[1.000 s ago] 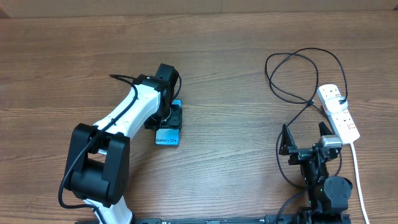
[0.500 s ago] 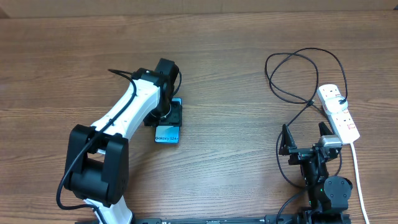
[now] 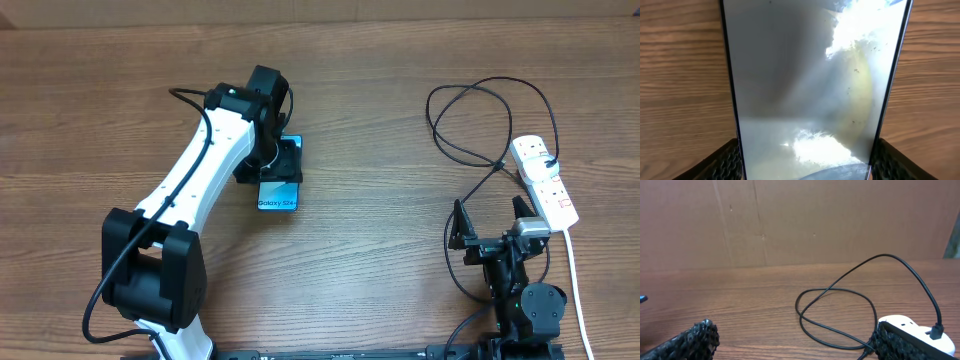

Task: Plug charger to phone and switch on socket
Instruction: 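Lift the phone with the left gripper and tilt it upright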

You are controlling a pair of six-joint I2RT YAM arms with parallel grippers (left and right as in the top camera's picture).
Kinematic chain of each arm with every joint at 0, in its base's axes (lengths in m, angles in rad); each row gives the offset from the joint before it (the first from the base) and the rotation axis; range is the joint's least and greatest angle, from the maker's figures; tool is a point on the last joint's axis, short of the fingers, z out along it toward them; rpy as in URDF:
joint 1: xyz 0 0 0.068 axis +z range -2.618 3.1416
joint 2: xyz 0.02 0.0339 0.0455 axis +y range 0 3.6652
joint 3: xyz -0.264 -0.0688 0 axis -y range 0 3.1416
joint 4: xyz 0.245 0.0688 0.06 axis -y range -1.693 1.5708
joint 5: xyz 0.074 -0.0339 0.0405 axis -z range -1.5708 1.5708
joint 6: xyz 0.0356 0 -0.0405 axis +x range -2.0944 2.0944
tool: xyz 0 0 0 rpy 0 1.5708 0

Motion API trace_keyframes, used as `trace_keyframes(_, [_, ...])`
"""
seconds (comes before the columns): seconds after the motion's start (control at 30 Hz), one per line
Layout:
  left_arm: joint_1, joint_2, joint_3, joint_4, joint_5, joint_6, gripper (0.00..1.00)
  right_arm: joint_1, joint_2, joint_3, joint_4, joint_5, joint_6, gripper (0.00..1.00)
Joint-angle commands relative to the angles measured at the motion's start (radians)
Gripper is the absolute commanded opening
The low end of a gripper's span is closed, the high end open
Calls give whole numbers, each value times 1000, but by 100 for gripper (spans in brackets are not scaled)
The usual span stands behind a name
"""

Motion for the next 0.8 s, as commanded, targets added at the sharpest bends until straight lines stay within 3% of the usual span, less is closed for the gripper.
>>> trace_keyframes(0.0, [-1, 5, 50, -5, 79, 0, 38, 5, -4, -10, 5, 5, -2, 100])
trace_keyframes(0.33, [-1, 5, 54, -2, 132, -32, 36, 5, -4, -10, 5, 5, -2, 100])
trace_keyframes(0.77, [-1, 5, 54, 51, 416, -129, 35, 5, -4, -10, 5, 5, -2, 100])
